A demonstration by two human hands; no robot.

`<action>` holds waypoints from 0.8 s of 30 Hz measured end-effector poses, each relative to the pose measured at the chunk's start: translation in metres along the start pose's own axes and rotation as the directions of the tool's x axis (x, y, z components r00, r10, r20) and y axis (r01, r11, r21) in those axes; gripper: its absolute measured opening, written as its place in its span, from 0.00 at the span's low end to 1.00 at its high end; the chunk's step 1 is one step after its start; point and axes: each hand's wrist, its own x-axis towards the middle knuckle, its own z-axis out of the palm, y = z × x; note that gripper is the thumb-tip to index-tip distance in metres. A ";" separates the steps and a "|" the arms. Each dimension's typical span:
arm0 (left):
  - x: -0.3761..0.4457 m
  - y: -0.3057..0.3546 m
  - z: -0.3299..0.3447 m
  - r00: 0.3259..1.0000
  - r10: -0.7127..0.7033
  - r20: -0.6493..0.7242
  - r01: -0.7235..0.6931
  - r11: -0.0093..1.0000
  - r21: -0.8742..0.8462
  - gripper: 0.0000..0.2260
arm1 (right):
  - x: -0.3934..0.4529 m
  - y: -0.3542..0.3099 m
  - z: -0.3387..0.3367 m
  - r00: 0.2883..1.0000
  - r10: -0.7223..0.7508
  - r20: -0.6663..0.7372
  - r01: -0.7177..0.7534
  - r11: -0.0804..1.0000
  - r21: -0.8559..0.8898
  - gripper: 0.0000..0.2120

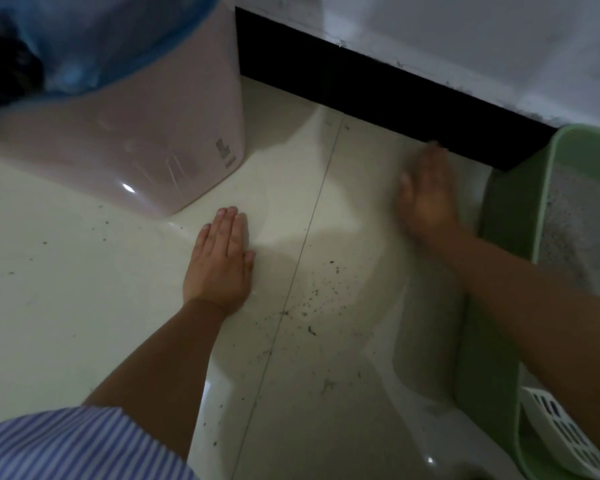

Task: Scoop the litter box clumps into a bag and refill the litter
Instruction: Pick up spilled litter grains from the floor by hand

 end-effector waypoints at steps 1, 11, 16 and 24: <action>0.000 -0.001 0.000 1.000 0.005 -0.008 -0.005 1.000 -0.005 0.29 | 0.010 0.010 -0.001 0.977 0.211 -0.008 -0.210 0.976 0.056 0.34; 0.001 -0.002 0.000 0.999 0.038 0.015 -0.038 0.999 -0.039 0.33 | -0.040 0.001 0.009 0.965 0.249 0.087 -0.254 0.966 0.052 0.36; 0.001 -0.001 -0.001 0.999 0.051 0.002 -0.051 0.999 -0.018 0.29 | -0.104 -0.048 0.004 0.935 -0.099 0.341 0.029 0.979 0.203 0.35; -0.003 -0.001 -0.002 0.996 0.088 0.018 -0.086 0.994 -0.073 0.33 | -0.063 -0.031 -0.009 0.984 0.129 0.122 -0.160 0.943 0.293 0.27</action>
